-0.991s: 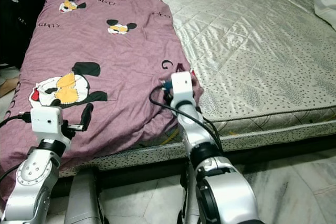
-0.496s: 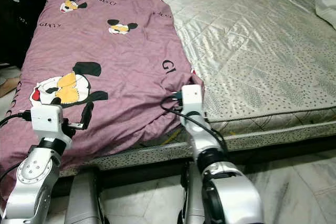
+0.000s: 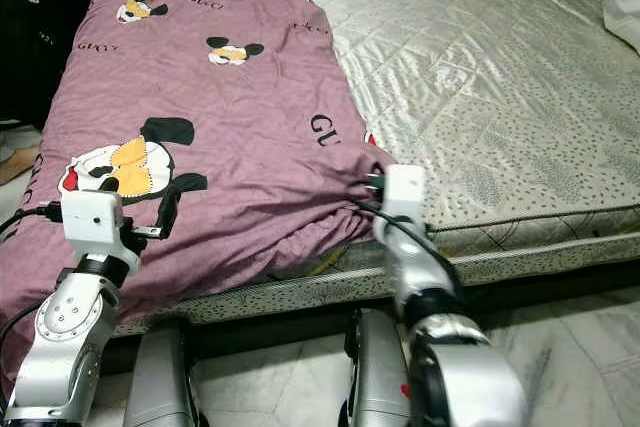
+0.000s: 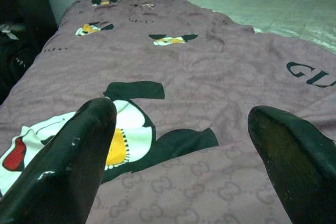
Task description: Clean up the room
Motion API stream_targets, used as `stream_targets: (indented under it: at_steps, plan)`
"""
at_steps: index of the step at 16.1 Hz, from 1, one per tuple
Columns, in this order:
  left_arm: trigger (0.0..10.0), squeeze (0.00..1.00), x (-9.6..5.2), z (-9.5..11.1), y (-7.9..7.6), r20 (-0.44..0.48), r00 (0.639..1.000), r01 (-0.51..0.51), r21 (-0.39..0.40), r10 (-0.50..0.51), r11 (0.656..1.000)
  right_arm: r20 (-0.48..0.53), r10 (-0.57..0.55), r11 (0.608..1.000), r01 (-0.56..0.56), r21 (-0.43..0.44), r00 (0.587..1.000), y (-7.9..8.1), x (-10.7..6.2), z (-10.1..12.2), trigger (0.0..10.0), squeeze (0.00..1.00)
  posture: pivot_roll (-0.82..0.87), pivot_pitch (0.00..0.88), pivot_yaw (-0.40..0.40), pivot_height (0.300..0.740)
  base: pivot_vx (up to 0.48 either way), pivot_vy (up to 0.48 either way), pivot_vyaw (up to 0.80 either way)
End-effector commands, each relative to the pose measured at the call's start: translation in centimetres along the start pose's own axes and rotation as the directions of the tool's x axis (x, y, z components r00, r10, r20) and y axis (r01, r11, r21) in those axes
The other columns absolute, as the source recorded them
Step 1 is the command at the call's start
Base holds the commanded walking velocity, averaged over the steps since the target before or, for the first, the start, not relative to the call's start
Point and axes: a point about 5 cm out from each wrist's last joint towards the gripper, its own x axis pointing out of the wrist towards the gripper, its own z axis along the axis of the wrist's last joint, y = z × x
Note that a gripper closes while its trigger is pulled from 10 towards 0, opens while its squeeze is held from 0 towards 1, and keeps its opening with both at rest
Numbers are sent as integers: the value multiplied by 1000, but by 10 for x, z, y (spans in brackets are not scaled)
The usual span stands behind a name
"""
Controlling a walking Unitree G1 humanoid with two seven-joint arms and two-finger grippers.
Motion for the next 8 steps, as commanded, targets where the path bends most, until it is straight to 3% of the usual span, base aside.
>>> stream_targets:
  at_steps: [1,5,8]
  plan:
    - [10000,0,-1,-3,1,-13,1000,0,-2,0,1000,-15,-3,1000,4,27,1000,-5,-4,-5,0,0,47,122,-19,508,0,0,0]
    - [10000,0,3,-6,-6,-14,1000,7,-20,-7,1000,-18,31,999,-31,19,999,-14,-36,-21,0,0,-2,129,-19,508,0,0,0]
    - [10000,0,6,-7,-6,-12,1000,9,-26,-10,1000,-47,14,999,-16,-30,999,-33,-67,-26,0,0,-34,135,-26,508,0,0,0]
